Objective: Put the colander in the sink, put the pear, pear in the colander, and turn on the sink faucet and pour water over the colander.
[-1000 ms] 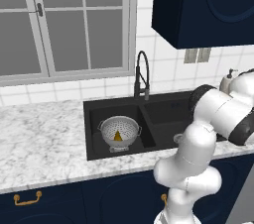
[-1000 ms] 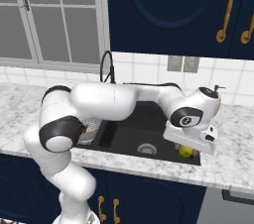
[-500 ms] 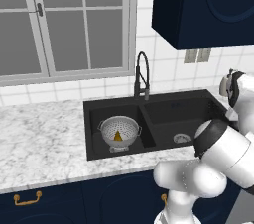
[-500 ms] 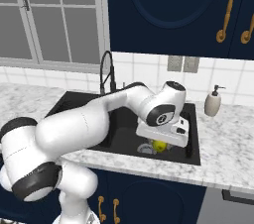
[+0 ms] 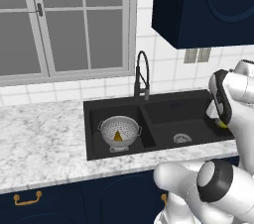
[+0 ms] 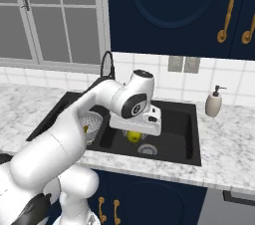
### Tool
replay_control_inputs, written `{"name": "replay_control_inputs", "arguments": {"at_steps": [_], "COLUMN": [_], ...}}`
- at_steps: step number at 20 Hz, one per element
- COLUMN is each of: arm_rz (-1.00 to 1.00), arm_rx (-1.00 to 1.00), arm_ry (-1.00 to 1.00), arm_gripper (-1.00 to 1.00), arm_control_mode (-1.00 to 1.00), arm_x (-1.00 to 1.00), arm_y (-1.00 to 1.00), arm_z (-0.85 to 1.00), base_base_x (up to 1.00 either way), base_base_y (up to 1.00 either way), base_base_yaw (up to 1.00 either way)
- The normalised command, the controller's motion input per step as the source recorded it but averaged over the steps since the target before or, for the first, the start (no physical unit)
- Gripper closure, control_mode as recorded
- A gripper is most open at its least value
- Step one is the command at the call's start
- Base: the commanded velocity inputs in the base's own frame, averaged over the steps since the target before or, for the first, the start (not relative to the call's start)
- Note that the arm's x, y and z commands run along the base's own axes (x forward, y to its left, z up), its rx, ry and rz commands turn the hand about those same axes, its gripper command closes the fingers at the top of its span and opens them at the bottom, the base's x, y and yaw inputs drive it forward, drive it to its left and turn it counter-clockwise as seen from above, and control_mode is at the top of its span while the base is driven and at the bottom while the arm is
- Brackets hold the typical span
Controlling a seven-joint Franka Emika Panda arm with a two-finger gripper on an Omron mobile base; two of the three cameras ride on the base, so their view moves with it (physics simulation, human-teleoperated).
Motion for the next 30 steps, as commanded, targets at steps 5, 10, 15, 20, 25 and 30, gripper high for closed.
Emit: {"name": "replay_control_inputs", "arguments": {"at_steps": [5,10,15,20,25,30], "arm_rz": [0.08,0.07,0.06,0.04,0.00,0.00], "arm_rx": [0.00,0.00,0.00,-0.01,-0.02,0.00], "arm_ry": [0.00,0.00,0.00,0.00,-0.02,-0.07], "arm_gripper": [1.00,1.00,1.00,1.00,1.00,1.00], "arm_control_mode": [-1.00,-1.00,-1.00,-1.00,-1.00,-1.00], "arm_x": [-0.02,0.00,0.00,0.02,0.25,0.57], "arm_y": [0.88,0.86,0.83,0.86,0.91,0.68], "arm_z": [0.28,0.24,0.24,0.03,0.00,0.00], "base_base_x": [0.00,0.00,0.00,0.00,0.00,0.00], "base_base_y": [0.00,0.00,0.00,0.00,0.00,0.00], "base_base_yaw": [0.00,0.00,0.00,0.00,0.00,0.00]}}
